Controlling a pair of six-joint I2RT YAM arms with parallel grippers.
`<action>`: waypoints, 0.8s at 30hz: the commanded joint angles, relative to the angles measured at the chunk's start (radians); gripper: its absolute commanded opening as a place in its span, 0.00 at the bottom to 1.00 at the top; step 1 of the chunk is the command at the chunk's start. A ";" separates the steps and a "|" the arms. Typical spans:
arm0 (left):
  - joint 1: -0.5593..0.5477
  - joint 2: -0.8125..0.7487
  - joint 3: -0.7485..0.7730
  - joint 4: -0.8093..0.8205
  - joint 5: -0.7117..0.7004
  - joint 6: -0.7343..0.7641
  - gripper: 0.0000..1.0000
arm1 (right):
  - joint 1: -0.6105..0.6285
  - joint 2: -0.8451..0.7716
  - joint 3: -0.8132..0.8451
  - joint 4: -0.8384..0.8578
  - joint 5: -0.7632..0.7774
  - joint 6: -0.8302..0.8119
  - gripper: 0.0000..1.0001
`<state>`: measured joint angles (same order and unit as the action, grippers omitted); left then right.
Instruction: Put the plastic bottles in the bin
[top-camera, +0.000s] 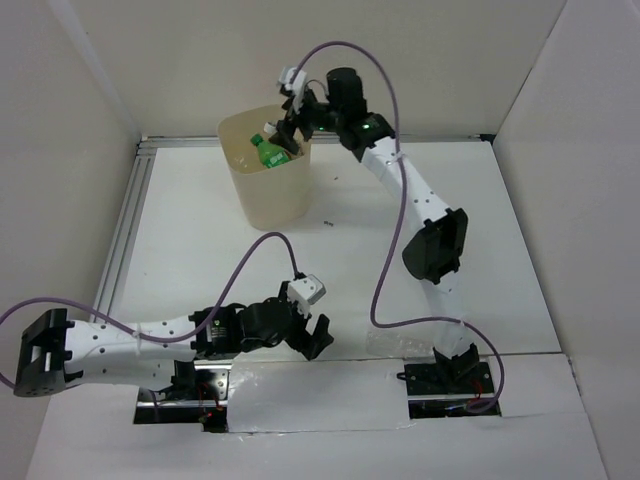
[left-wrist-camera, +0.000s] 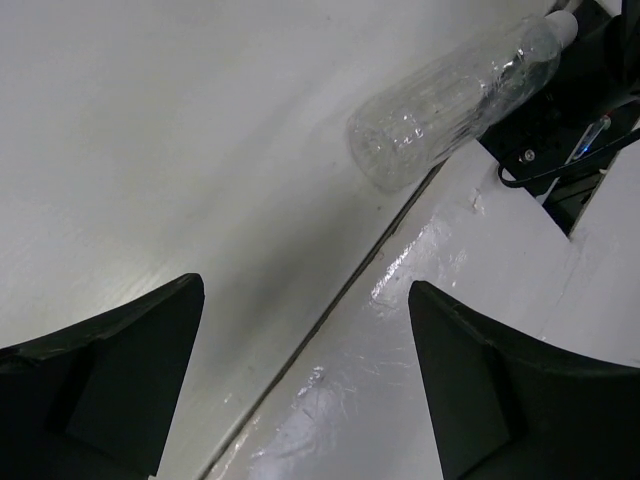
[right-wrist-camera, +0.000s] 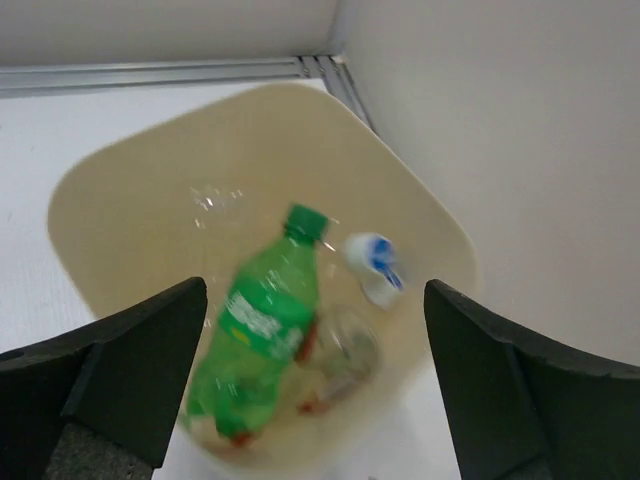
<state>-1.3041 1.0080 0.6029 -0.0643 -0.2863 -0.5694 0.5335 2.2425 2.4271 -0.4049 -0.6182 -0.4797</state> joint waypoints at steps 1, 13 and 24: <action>-0.006 0.036 0.052 0.086 -0.014 0.134 0.97 | -0.124 -0.219 -0.022 -0.082 -0.098 0.015 0.95; 0.016 -0.115 -0.071 0.012 -0.188 -0.136 0.99 | -0.184 -1.041 -1.248 -0.734 -0.021 -0.531 0.72; 0.026 -0.233 -0.035 -0.155 -0.317 -0.158 0.99 | 0.037 -1.009 -1.385 -0.762 0.176 -0.415 1.00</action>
<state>-1.2804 0.7918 0.5278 -0.1642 -0.5388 -0.6949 0.5026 1.2026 1.0855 -1.1240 -0.5323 -0.9024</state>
